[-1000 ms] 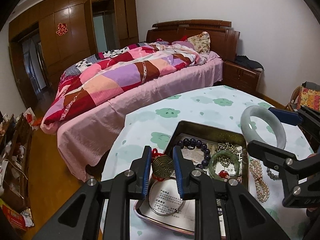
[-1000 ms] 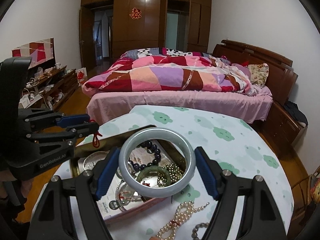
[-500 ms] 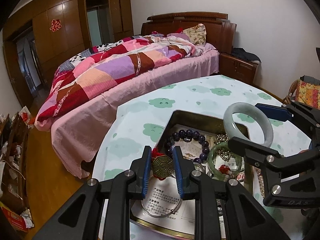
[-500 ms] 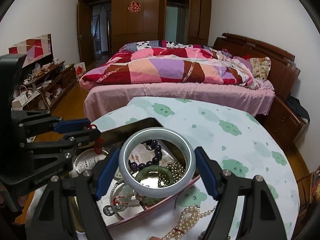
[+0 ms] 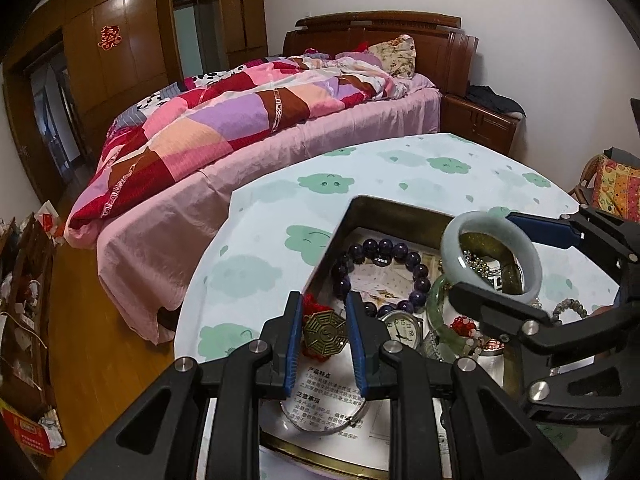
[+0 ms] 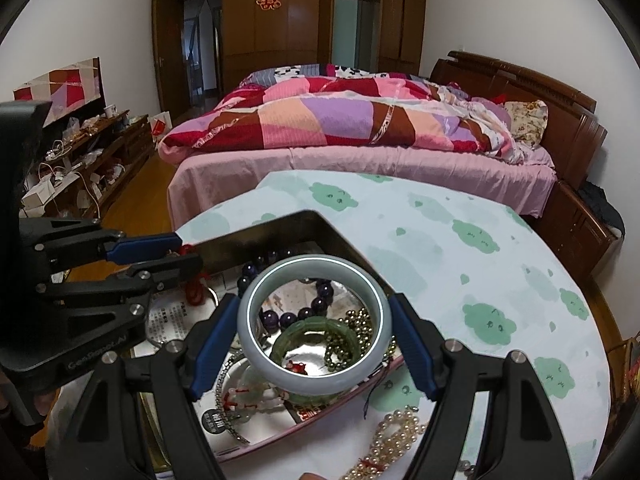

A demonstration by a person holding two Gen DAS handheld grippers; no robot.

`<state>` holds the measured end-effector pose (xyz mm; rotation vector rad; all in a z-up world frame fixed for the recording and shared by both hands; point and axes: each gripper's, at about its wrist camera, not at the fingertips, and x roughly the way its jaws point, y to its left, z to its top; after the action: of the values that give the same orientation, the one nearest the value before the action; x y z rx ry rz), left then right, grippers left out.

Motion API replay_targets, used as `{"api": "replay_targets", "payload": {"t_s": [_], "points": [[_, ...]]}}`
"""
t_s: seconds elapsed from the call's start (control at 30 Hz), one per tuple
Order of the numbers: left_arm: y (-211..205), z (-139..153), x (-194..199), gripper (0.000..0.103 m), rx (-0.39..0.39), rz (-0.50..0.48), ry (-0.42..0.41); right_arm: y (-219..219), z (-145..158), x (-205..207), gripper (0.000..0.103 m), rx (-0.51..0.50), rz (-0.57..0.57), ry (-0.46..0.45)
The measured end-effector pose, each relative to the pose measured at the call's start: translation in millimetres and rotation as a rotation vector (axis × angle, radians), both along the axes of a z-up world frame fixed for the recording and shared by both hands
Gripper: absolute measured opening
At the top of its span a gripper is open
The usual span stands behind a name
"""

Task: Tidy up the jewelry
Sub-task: 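Lower the white jade bangle into the tin with the right gripper and open both grippers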

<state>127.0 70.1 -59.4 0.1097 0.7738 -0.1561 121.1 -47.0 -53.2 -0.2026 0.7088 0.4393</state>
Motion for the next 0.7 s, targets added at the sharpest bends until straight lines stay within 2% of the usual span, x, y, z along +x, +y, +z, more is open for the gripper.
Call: {"api": "replay_targets", "payload": {"t_s": [0.7], "points": [[-1.5, -11.2, 1.9, 0.023, 0.009, -0.001, 0.025, 0.7, -17.5, 4.0, 0.077, -0.011, -0.007, 0.054]]}}
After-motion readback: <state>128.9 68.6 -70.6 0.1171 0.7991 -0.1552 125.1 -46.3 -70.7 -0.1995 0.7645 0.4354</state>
